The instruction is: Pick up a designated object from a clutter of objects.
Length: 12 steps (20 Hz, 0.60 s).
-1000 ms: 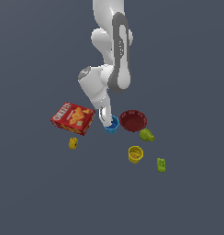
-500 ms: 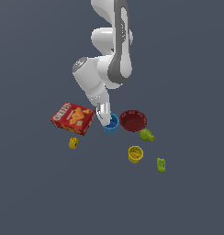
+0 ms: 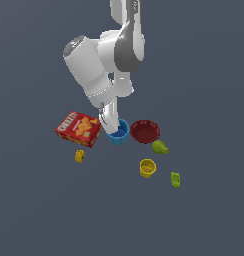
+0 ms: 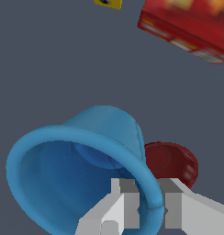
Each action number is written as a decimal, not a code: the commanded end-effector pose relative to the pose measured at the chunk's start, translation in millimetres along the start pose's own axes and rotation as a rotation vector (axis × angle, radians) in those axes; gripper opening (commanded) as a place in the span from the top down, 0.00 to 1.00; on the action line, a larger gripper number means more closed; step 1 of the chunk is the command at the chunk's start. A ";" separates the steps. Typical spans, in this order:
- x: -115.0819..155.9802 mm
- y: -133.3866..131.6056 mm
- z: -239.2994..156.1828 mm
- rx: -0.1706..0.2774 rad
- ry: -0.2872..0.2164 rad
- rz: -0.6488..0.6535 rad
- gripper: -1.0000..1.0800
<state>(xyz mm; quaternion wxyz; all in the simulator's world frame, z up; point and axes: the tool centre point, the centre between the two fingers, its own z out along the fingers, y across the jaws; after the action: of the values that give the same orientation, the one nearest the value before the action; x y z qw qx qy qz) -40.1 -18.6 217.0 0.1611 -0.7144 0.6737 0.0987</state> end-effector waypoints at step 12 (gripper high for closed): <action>-29.2 -76.4 -104.0 0.003 -0.003 -0.002 1.00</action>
<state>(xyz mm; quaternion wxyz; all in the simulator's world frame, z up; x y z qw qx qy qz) 19.0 -25.5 319.0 0.1624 -0.7146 0.6732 0.0989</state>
